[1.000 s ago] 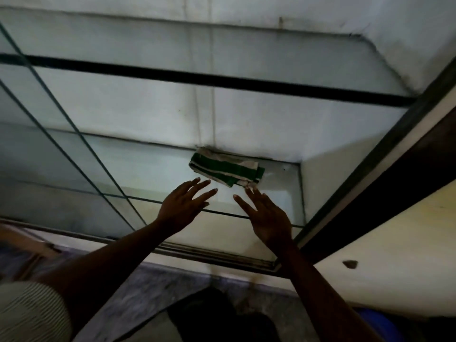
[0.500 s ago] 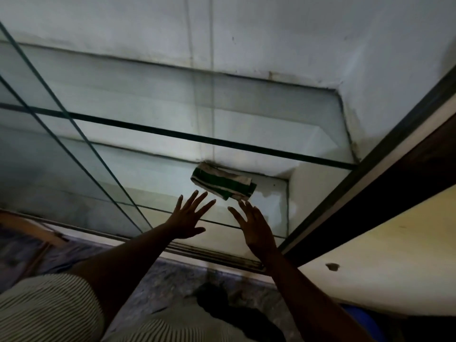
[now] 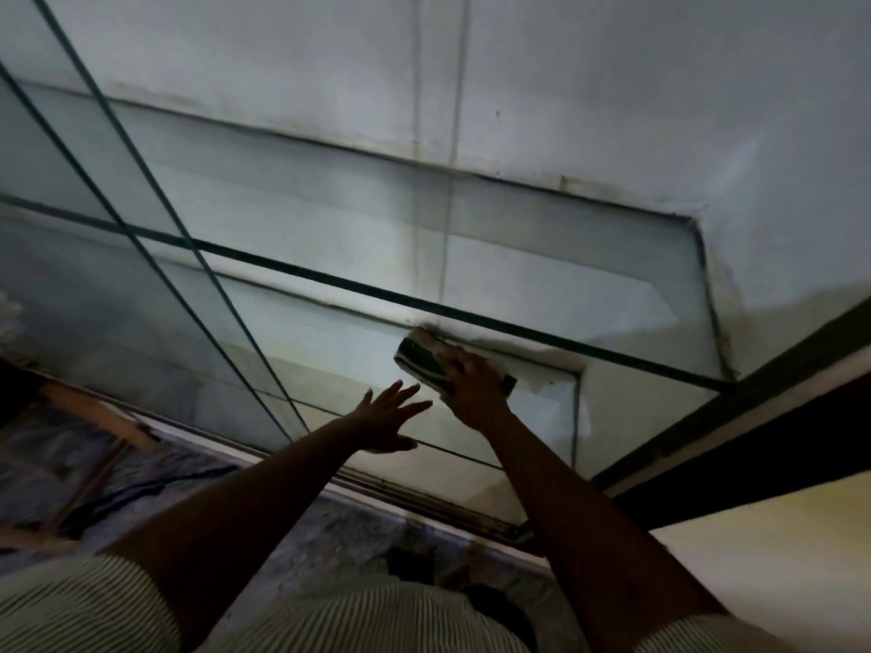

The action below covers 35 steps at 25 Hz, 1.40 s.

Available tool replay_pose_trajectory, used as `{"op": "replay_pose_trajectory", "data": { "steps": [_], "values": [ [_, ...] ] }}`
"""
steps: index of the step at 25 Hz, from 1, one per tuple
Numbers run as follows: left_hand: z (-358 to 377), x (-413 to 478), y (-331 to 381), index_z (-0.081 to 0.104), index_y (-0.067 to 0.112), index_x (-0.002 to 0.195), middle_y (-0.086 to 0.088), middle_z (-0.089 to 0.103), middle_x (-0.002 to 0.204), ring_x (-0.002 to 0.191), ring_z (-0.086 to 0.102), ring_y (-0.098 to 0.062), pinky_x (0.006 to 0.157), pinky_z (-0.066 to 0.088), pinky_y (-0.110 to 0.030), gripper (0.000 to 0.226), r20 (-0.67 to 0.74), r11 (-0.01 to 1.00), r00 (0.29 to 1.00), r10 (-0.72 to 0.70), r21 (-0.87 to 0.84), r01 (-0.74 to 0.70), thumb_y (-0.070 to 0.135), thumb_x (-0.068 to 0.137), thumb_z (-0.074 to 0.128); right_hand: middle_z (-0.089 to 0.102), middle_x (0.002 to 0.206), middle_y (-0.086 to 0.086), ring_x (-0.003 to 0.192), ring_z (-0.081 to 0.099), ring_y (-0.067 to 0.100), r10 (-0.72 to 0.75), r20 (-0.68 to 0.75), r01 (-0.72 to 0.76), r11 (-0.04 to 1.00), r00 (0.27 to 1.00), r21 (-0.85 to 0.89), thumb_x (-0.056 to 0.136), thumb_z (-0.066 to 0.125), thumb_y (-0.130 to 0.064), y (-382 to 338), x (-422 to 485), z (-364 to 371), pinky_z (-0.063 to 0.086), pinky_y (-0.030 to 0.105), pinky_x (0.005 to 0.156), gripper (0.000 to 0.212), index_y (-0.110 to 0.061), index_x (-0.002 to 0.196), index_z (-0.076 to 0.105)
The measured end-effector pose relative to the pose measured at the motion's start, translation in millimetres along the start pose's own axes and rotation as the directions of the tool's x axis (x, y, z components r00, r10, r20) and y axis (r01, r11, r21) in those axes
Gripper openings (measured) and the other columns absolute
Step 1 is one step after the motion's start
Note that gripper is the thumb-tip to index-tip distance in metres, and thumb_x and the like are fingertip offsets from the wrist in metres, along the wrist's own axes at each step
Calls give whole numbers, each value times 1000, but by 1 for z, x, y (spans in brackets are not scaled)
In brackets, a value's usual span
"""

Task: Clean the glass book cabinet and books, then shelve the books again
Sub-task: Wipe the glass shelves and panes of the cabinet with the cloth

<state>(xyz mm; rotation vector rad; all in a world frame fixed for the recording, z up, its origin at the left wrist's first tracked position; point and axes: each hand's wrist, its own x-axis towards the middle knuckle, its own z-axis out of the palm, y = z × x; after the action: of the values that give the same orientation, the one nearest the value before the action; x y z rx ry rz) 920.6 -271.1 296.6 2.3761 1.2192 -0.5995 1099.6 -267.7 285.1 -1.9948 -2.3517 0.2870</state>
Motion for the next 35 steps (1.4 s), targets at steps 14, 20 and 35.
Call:
{"op": "replay_pose_trajectory", "data": {
  "steps": [14,20,35],
  "values": [
    [-126,-175,44,61,17,118,-2,63,121,121,51,-21,103,37,-41,28,-930,902,165,330,258,-346,18,90,57,69,89,5,69,61,21,-37,-445,124,978,895,168,80,46,-25,-28,-103,-103,43,27,56,35,-20,108,65],
    [-165,-131,10,34,24,139,-7,49,140,132,42,-28,105,28,-63,52,-837,928,403,371,343,-142,51,95,27,66,103,-3,86,48,9,-59,-635,105,994,770,35,80,41,-28,-70,-186,-207,35,23,67,46,-30,125,49],
    [-283,-260,-7,50,14,116,2,51,128,129,40,-25,110,29,-48,27,-857,939,-400,324,343,25,19,90,49,60,109,-16,92,51,4,-327,-872,482,867,365,-124,83,47,-27,-138,-118,-382,41,23,81,47,-40,127,52]
  ]
}}
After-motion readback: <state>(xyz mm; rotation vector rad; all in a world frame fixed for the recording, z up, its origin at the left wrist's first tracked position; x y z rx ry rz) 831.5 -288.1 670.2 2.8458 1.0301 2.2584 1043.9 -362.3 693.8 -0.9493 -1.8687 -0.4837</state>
